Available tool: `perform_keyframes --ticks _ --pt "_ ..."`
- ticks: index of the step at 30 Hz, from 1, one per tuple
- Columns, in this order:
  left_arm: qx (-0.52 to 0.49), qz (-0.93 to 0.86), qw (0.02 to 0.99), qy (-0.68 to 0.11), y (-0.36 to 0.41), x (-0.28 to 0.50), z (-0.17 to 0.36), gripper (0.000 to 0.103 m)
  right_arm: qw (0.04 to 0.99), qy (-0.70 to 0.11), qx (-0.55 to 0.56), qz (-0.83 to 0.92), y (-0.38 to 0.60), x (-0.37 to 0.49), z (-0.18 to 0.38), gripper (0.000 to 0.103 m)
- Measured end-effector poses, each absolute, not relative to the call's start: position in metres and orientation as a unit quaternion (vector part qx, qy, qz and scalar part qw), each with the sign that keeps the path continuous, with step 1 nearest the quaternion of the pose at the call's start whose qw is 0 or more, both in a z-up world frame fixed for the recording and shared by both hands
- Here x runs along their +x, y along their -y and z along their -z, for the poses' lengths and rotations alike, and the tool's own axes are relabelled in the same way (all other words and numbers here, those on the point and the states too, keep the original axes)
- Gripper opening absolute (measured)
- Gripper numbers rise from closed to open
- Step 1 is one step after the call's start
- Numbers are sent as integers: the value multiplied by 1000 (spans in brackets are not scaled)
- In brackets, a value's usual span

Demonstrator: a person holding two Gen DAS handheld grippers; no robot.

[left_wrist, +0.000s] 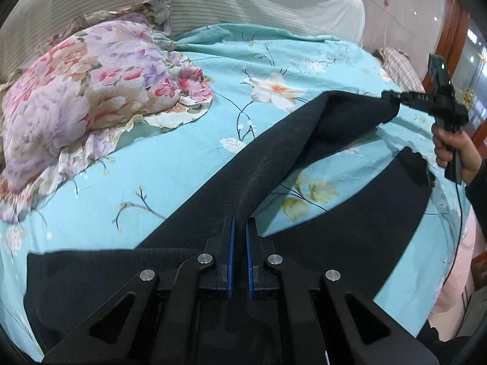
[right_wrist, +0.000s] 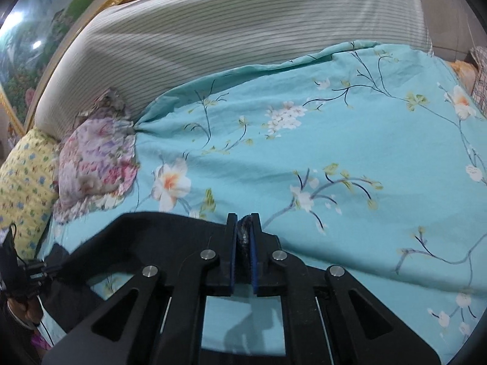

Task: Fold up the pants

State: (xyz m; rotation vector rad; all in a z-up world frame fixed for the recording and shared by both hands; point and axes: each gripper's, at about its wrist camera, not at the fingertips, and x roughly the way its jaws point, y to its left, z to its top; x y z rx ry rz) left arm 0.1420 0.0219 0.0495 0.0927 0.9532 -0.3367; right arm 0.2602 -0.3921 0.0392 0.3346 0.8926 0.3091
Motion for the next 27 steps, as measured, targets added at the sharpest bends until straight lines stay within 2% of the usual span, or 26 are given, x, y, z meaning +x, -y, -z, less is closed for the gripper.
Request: perform_keyframes --ticks 17,27 --pt "6 154 883 -443 -27 58 -40 4 882 -406 134 -198 420 158 -43 8" --pt "19 164 876 -454 -25 33 -20 4 871 -439 67 -211 419 119 -24 8"
